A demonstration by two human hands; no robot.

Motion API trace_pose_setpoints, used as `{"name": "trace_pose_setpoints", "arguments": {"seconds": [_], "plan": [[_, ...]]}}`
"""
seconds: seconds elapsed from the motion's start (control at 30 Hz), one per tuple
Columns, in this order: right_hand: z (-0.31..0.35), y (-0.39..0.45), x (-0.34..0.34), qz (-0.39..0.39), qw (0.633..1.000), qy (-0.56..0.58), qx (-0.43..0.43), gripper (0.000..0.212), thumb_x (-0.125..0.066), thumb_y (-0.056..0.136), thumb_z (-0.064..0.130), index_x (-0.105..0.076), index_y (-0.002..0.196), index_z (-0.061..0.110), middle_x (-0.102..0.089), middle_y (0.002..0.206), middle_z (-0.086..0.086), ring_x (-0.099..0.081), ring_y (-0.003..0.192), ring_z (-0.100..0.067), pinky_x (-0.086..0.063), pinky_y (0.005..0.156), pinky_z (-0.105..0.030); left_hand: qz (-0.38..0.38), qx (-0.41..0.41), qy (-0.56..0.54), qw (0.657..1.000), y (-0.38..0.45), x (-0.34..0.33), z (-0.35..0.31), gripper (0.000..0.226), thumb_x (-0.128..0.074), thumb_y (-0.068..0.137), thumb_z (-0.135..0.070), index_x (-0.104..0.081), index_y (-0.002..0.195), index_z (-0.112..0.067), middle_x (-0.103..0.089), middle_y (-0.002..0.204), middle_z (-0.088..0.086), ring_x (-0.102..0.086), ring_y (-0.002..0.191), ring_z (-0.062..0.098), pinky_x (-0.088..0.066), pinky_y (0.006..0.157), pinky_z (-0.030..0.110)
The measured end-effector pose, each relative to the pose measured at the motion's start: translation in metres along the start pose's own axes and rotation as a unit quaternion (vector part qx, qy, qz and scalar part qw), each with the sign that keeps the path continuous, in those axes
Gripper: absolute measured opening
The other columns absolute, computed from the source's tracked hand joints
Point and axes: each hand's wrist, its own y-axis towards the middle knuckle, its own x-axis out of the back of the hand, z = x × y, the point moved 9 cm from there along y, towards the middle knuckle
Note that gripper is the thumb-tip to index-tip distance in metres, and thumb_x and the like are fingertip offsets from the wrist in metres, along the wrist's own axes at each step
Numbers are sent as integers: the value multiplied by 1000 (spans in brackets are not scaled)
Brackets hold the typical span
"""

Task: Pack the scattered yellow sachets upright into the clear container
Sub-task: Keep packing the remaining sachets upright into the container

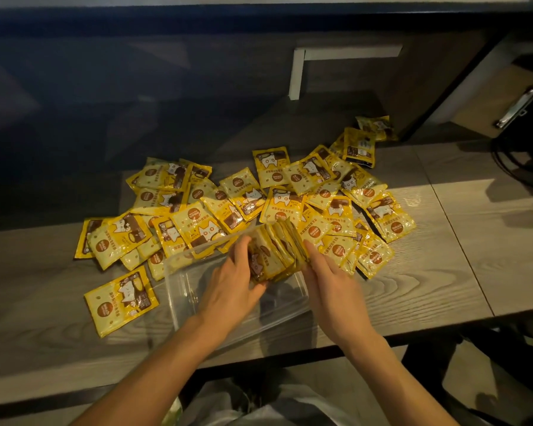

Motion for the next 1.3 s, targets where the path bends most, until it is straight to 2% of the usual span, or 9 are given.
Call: {"name": "trace_pose_setpoints", "arguments": {"seconds": [0.27,0.43,0.63,0.8,0.9,0.97,1.07,1.17,1.3], "plan": [[7,3,7,-24,1000,-3,11,56,-43,99,42,-39,145,11,-58,106,-3,-56,90,-18,-46,67,-26,26,9,6,1000,-4,-2,6,86,-80,77,-38,-18,136,-32,-53,136,10,-68,103,27,-59,85,39],[22,9,24,-97,995,-3,29,52,-46,99,37,-46,138,2,-57,110,-12,-56,97,-25,-53,76,-40,28,12,-22,999,-14,-2,4,88,-81,76,-36,-18,137,-35,-53,132,4,-65,105,20,-57,85,36],[53,29,38,-131,988,39,70,42,-48,97,33,-51,130,7,-55,111,-8,-53,100,-23,-48,83,-36,67,6,-87,994,-19,12,-1,89,-77,77,-46,-19,144,-35,-36,142,-10,-51,119,14,-49,99,33],[76,68,37,-85,988,106,77,32,-51,99,31,-55,126,15,-55,105,6,-54,95,-9,-47,80,-25,36,-42,-82,995,-16,57,-9,52,-56,85,-35,-43,135,-29,-47,115,-19,-50,104,8,-42,83,24],[75,102,30,-30,986,162,35,31,-53,97,35,-57,124,21,-58,97,12,-57,88,-2,-51,75,-24,-12,-4,-141,990,-6,85,3,40,-58,91,-20,-56,129,-32,-50,97,-31,-57,85,-1,-47,74,17],[69,126,13,45,982,182,-3,33,-55,96,38,-57,124,21,-63,92,12,-61,85,-4,-53,70,-26,-47,23,-179,982,3,99,14,34,-59,91,-14,-61,119,-35,-59,91,-23,-60,82,-4,-47,63,10],[56,158,-23,164,977,128,-51,39,-58,95,40,-58,125,17,-67,104,4,-62,89,-10,-49,67,-23,-90,79,-198,973,20,113,34,25,-59,93,-19,-63,114,-33,-63,89,-18,-62,78,-2,-44,58,13],[45,186,-56,242,965,41,-91,48,-66,90,38,-57,128,10,-64,121,-8,-61,107,-23,-51,85,-32,-83,142,-208,964,37,110,52,24,-59,92,-24,-65,116,-26,-61,87,-17,-61,78,-1,-41,58,18],[41,207,-81,274,955,-75,-86,47,-74,84,38,-60,118,11,-65,113,-7,-61,105,-28,-50,85,-36,-47,187,-188,963,56,99,67,25,-60,92,-33,-65,116,-26,-64,94,-12,-58,78,2,-44,65,25]]}}
